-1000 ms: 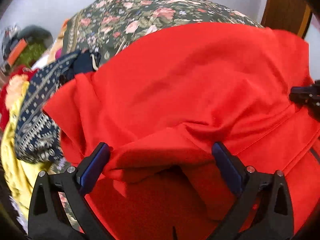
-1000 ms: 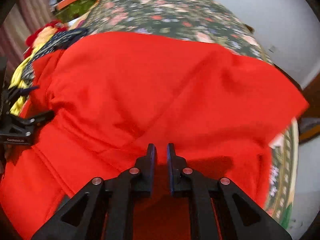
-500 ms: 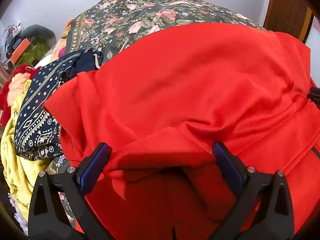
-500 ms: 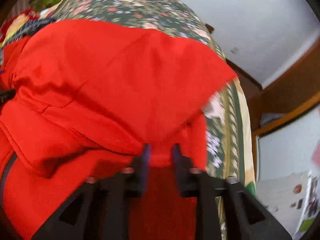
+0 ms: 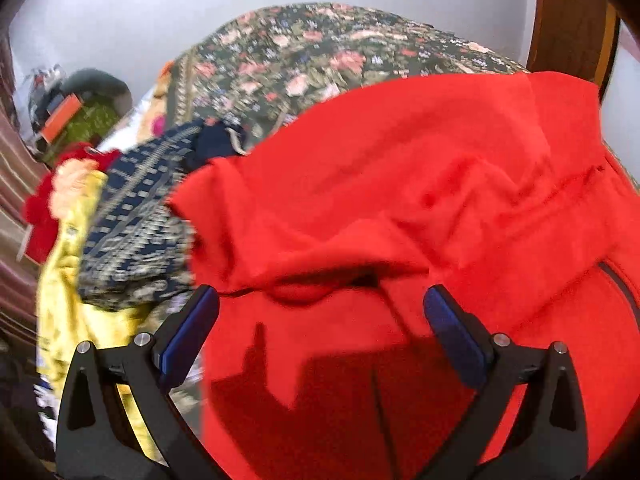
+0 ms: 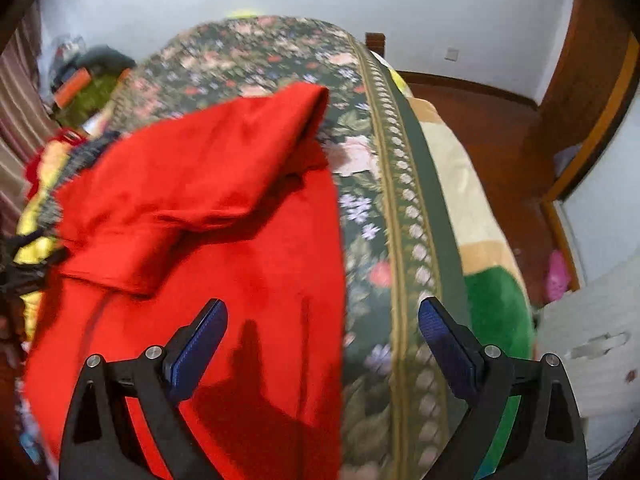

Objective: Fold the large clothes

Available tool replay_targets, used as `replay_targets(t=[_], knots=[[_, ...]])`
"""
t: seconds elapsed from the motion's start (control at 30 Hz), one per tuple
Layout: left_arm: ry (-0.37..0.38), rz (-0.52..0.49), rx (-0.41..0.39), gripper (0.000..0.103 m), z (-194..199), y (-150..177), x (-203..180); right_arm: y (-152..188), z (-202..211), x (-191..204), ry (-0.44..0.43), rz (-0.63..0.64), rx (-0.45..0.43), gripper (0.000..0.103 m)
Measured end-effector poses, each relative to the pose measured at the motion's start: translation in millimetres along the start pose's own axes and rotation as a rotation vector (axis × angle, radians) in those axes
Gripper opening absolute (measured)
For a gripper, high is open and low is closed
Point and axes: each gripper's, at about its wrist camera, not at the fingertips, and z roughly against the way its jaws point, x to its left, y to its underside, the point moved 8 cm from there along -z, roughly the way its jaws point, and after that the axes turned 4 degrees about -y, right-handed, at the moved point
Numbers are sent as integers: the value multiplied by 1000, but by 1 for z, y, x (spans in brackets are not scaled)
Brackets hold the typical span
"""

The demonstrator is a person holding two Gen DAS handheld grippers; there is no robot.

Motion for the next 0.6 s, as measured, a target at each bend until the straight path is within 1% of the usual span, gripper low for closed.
replay_targets(t=[0.07, 0.13, 0.23, 0.3, 0.4, 0.47, 0.5, 0.6], knots=[[-10, -6, -22, 103, 19, 4, 10, 6, 18, 8, -41, -11, -26, 95], [-4, 10, -35, 103, 37, 12, 22, 10, 30, 15, -65, -15, -53, 95], [29, 67, -28, 103, 56, 28, 44, 29, 45, 20, -86, -25, -66, 95], [55, 118, -12, 103, 63, 43, 59, 38, 47, 21, -97, -35, -62, 95], [87, 192, 26, 103, 67, 72, 80, 61, 48, 18, -118, -68, -33, 95], [113, 244, 73, 103, 63, 96, 90, 77, 44, 15, -137, -99, -5, 95], [128, 264, 109, 103, 60, 109, 93, 82, 42, 12, -144, -109, 4, 95], [178, 317, 183, 103, 50, 139, 94, 101, 36, 11, -156, -126, 35, 95]])
